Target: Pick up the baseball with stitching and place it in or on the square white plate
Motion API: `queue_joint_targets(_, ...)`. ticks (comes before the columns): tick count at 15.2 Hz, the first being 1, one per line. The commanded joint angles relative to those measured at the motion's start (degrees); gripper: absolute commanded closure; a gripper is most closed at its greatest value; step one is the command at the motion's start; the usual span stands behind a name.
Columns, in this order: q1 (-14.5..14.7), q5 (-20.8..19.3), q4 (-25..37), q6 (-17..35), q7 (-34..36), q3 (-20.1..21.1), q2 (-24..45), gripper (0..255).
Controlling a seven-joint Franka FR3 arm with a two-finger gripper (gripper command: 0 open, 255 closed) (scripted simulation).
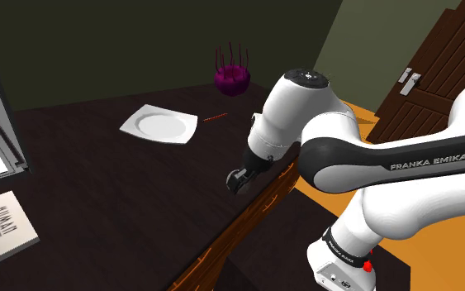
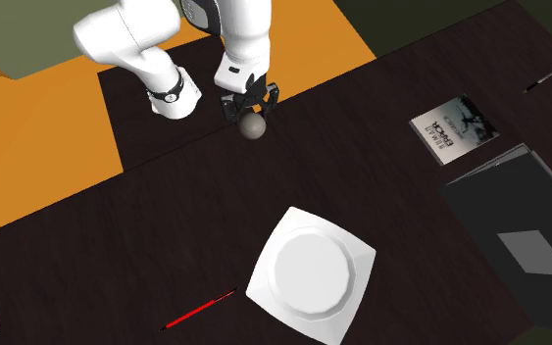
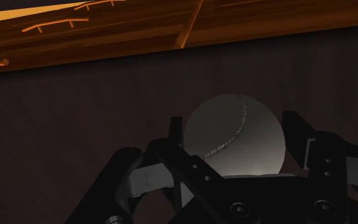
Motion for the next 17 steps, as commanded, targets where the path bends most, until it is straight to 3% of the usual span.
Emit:
queue_joint_targets(1,0.00,0.00,0.00,0.00,0.00,0.00,0.00,255)
queue_joint_targets(9,0.00,-0.01,-0.01,0.01,0.01,0.00,0.01,255)
queue_joint_targets(17,0.25,-0.83,4.26,-7.23,-1.39,-2.66,-3.06,255)
